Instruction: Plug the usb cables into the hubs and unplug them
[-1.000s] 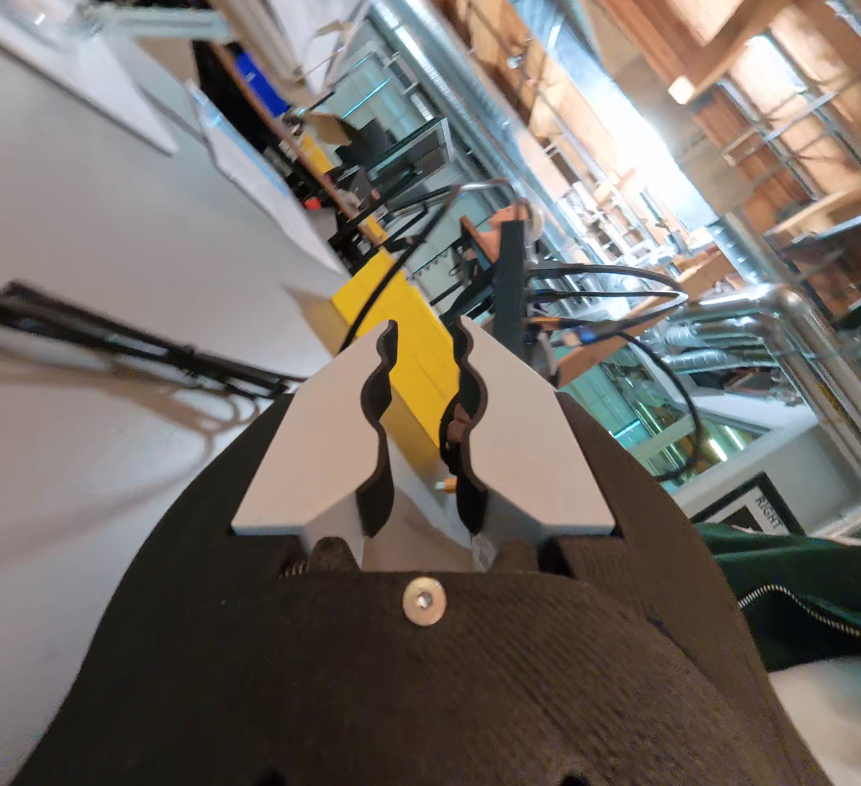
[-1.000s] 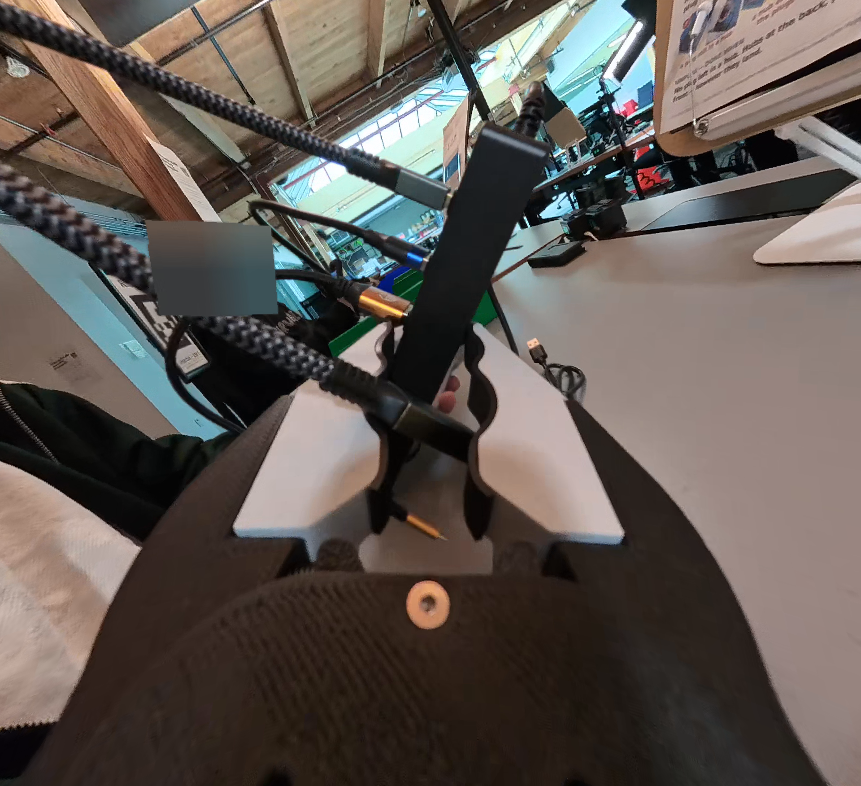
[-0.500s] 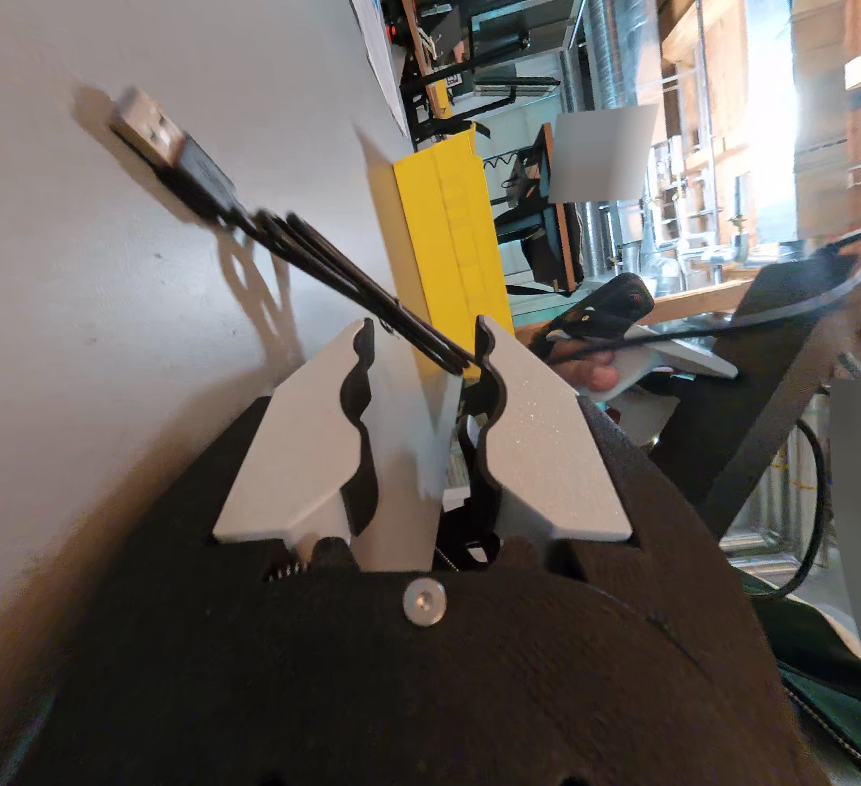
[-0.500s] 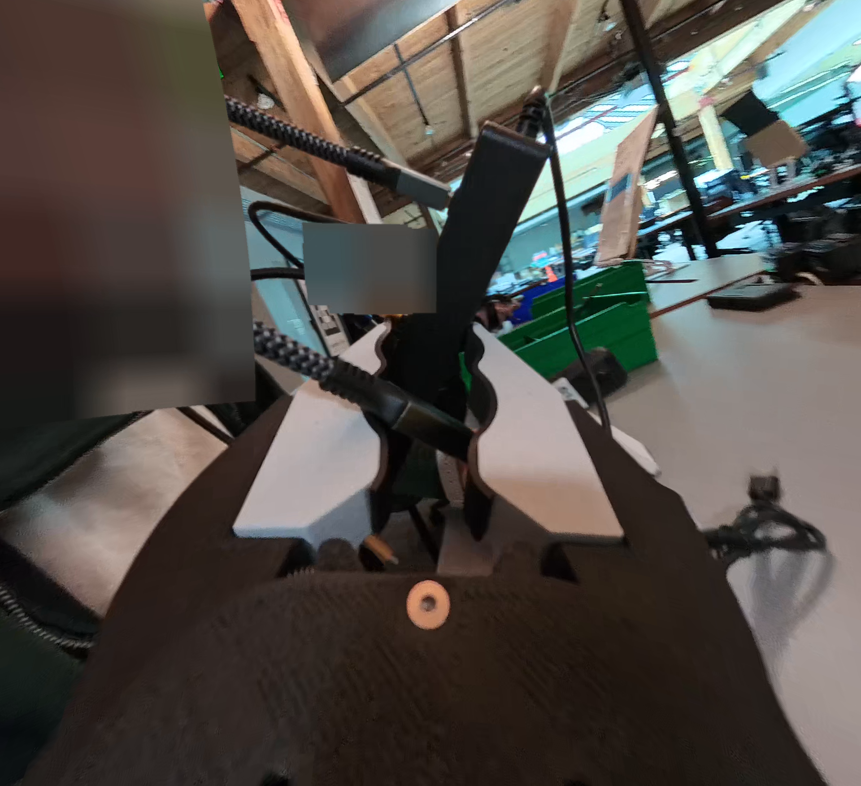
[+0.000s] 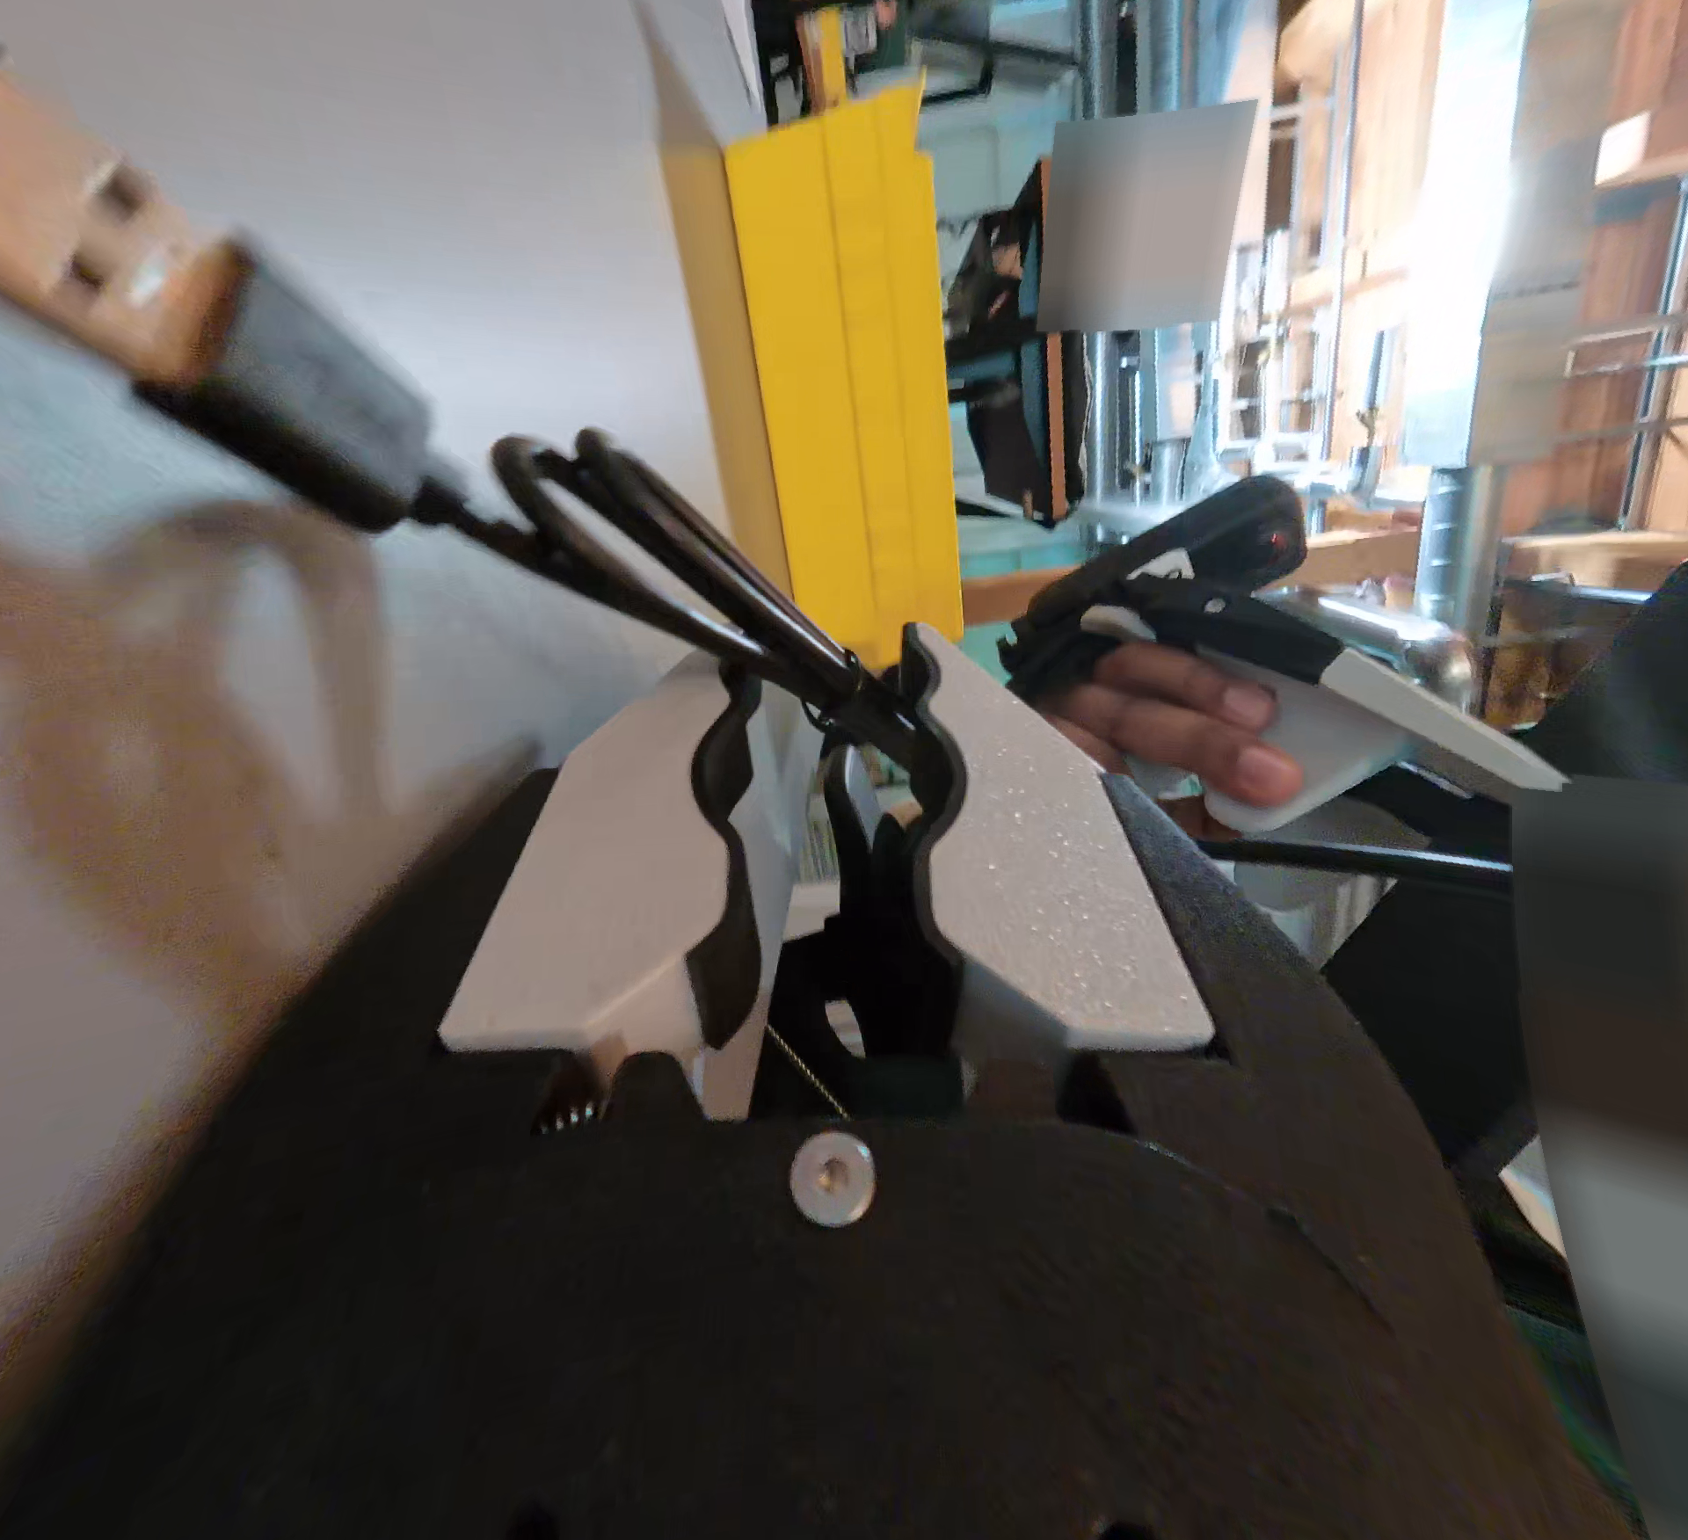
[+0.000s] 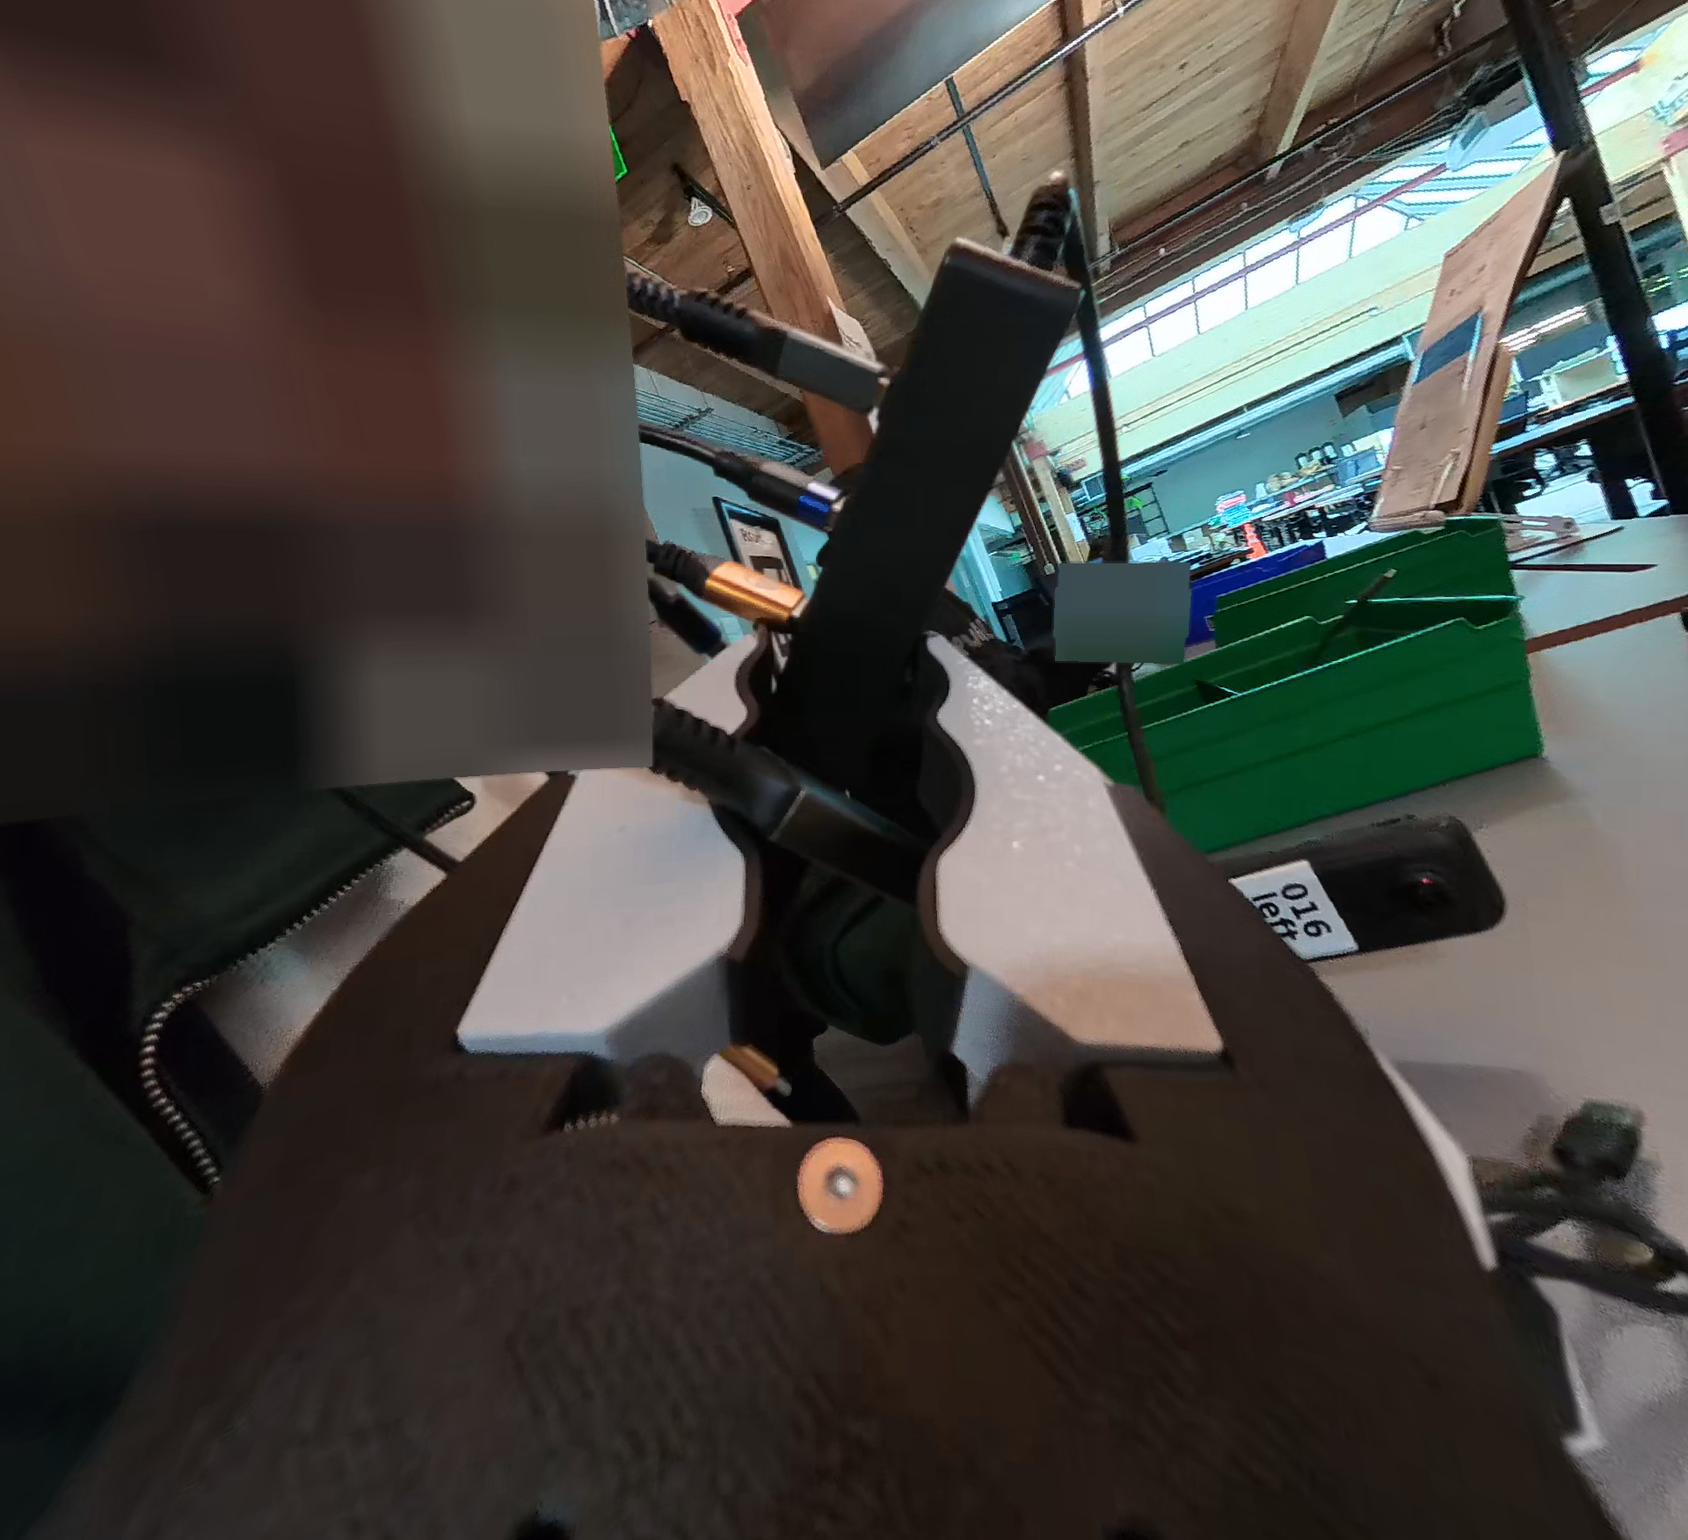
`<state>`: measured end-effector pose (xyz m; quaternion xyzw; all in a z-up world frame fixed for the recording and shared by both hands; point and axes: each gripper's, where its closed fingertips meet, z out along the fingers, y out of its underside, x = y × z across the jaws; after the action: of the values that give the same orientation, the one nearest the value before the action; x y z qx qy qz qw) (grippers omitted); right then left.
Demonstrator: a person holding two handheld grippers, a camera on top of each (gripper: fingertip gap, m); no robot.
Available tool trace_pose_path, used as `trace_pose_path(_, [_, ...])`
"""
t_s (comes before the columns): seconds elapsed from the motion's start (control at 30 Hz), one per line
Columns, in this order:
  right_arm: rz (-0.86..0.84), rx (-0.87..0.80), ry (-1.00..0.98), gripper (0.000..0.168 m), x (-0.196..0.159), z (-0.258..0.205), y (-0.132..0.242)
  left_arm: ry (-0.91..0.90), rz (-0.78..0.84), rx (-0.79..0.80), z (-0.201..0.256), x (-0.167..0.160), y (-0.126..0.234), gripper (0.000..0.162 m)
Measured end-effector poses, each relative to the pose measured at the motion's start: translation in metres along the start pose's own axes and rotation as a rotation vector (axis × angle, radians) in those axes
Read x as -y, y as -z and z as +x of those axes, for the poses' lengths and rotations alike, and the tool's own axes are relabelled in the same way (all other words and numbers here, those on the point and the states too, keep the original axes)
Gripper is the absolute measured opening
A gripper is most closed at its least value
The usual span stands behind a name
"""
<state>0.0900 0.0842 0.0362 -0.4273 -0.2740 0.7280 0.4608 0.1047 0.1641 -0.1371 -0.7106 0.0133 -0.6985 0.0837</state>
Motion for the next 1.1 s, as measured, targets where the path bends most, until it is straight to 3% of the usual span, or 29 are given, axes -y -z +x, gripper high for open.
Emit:
trace_pose_path(0.2, [-0.030,-0.156,0.039,0.029,-0.002,0.025,0.011,-0.338,0.125,0.015,0.024,0.030,0.016,0.013])
trace_pose_path(0.37, [-0.073,-0.261,-0.019,0.028,-0.009,0.052,0.030,-0.569,-0.002,-0.130,0.060,0.006,0.015,0.013])
trace_pose_path(0.6, [-0.191,-0.316,-0.122,0.029,-0.041,0.072,0.034,-0.607,-0.016,-0.176,0.067,-0.005,0.011,0.012])
trace_pose_path(1.1, [-0.082,-0.331,-0.216,0.029,-0.039,0.084,0.039,-0.476,0.022,-0.238,0.067,0.002,0.015,0.013])
